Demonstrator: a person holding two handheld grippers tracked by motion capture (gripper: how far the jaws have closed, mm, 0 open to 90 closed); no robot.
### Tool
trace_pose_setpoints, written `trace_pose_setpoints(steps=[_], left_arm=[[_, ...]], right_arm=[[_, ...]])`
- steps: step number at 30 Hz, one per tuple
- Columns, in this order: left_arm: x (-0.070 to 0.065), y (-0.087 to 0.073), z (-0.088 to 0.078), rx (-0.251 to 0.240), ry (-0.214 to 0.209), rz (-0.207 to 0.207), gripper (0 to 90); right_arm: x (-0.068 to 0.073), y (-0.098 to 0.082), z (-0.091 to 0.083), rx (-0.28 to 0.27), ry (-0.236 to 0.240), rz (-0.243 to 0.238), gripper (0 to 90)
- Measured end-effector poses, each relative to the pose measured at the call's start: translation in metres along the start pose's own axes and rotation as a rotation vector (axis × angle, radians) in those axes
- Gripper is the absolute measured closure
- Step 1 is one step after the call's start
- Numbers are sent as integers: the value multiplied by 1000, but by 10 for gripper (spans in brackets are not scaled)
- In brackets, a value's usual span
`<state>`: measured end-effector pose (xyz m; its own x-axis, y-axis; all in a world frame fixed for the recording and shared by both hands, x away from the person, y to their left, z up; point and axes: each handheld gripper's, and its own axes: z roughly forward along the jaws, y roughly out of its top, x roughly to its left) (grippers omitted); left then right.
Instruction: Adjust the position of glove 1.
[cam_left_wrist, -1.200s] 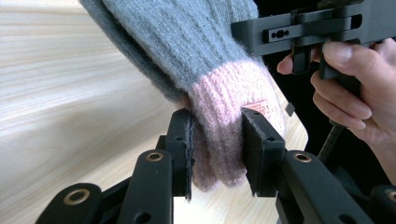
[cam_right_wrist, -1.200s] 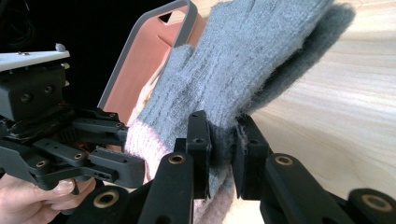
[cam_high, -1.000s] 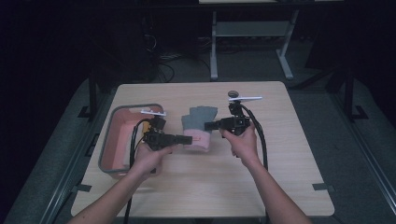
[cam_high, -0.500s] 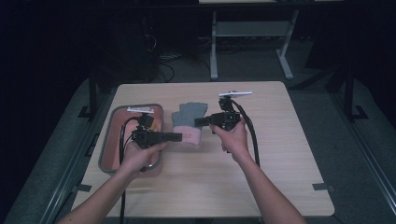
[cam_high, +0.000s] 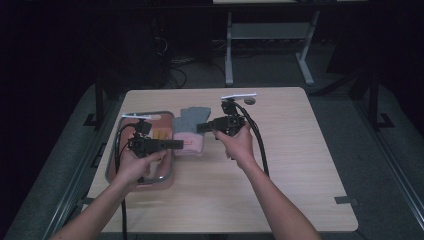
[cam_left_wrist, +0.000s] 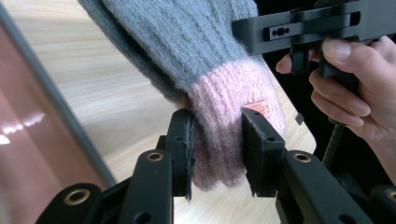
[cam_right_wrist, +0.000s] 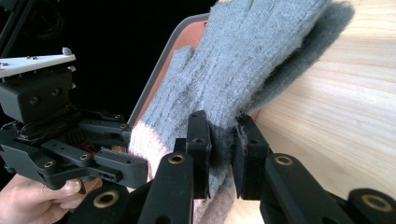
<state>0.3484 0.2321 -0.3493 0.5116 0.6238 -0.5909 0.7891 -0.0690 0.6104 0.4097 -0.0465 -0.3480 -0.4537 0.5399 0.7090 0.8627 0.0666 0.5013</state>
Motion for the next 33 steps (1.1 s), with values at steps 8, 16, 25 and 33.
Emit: trace_pose_setpoints(steps=[8, 16, 25, 33], left_arm=[[9, -3, -14, -9, 19, -8, 662], [15, -3, -25, -21, 28, -25, 662], [22, -5, -39, -38, 42, -34, 663], [27, -6, -48, -46, 51, -41, 663]], right_arm=[[9, 5, 16, 20, 16, -5, 783], [17, 10, 27, 31, 21, -21, 782], [29, 16, 40, 47, 25, -41, 782], [34, 19, 50, 53, 36, -45, 781]])
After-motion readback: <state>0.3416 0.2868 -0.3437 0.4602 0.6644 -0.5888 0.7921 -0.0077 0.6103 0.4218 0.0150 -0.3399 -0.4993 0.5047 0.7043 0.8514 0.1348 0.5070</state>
